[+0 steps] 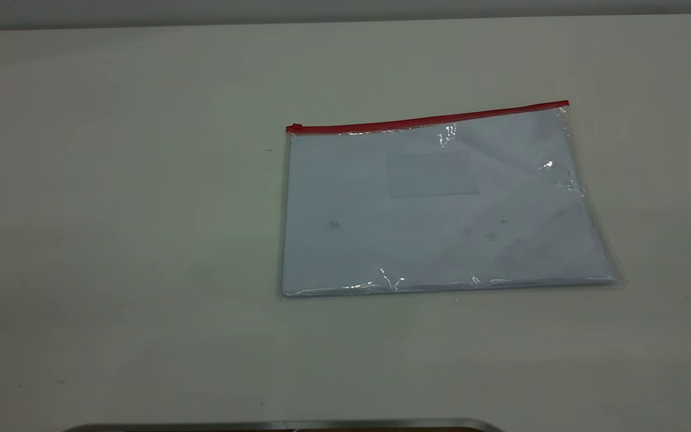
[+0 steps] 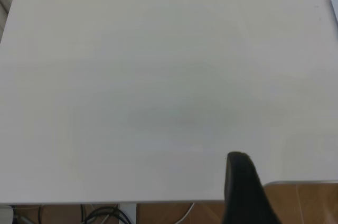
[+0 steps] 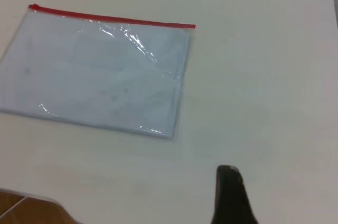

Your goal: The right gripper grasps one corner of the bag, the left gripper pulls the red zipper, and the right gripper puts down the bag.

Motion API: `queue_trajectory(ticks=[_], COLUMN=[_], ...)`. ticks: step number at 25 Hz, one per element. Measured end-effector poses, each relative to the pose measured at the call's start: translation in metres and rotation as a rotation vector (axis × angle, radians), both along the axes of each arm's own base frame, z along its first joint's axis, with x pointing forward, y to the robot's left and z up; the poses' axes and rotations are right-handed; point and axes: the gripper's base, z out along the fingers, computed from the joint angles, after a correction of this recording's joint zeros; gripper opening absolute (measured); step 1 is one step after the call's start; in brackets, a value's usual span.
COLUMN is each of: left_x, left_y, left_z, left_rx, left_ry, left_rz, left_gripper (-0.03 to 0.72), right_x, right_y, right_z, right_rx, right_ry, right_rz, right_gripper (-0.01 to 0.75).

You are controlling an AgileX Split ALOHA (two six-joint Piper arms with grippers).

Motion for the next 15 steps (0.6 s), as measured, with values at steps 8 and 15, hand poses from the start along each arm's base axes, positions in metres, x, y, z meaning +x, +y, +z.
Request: queue_trajectory(ticks=[8, 15], left_x=[0.0, 0.0], left_y=[0.0, 0.0], left_z=[0.0, 0.0], left_rx=[0.0, 0.0], left_ry=[0.0, 0.0], left_rz=[0.0, 0.0], left_gripper=[0.484, 0.484], right_x=[0.0002, 0.0003], right_y=[-0.0035, -0.0037], right_z=[-0.0002, -0.0001], right_rx=[0.016, 0.016], right_ry=[0.004, 0.004], right_rz=[-0.055, -0.058], right_gripper=[0.495, 0.464])
